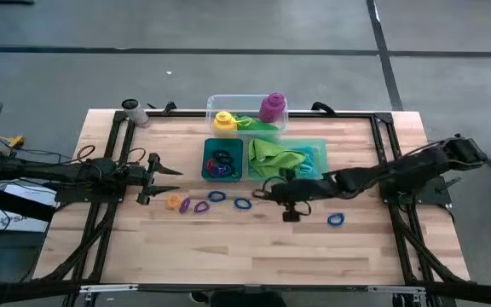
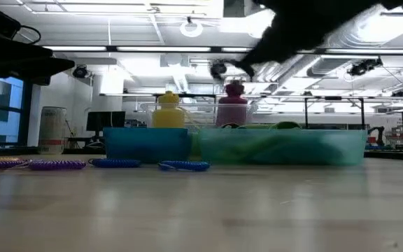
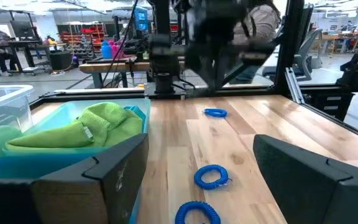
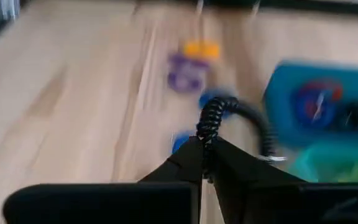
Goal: Pick & Place Sports Items
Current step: Put the black spring keychain into the blue bin
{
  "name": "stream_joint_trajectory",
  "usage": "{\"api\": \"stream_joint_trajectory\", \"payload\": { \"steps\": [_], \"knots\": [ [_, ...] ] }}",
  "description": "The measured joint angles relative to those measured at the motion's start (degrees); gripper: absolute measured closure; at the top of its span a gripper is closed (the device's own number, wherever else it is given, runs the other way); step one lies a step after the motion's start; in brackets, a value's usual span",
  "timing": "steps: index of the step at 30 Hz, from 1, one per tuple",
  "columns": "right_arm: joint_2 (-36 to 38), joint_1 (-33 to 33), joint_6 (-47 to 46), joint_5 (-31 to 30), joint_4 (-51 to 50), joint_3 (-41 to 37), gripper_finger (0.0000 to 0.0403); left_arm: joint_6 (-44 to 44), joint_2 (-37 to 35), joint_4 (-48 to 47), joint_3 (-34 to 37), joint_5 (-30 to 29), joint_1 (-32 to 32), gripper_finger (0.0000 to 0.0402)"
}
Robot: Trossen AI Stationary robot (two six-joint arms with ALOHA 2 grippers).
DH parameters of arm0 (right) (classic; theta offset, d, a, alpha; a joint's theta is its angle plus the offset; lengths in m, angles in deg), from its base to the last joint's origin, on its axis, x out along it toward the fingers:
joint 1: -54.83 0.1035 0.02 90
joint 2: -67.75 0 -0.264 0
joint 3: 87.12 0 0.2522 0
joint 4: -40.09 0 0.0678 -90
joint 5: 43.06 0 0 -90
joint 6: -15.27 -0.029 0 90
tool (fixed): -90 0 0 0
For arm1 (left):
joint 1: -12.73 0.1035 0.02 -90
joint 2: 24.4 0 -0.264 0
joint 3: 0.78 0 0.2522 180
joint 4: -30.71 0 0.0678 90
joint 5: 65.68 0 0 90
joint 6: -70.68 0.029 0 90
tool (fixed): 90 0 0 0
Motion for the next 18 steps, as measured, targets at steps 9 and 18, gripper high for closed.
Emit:
{"api": "stream_joint_trajectory", "payload": {
  "steps": [9,18],
  "knots": [
    [-1.2,-6.3,7.4,0.1,18.4,0.0,0.0403,0.0,0.0,0.0,0.0,0.0,0.0,0.0165],
    [-1.2,-14.1,8.6,6.9,31.9,0.0,0.0402,0.0,0.0,0.0,0.0,0.0,0.0,0.0165]
  ]
}}
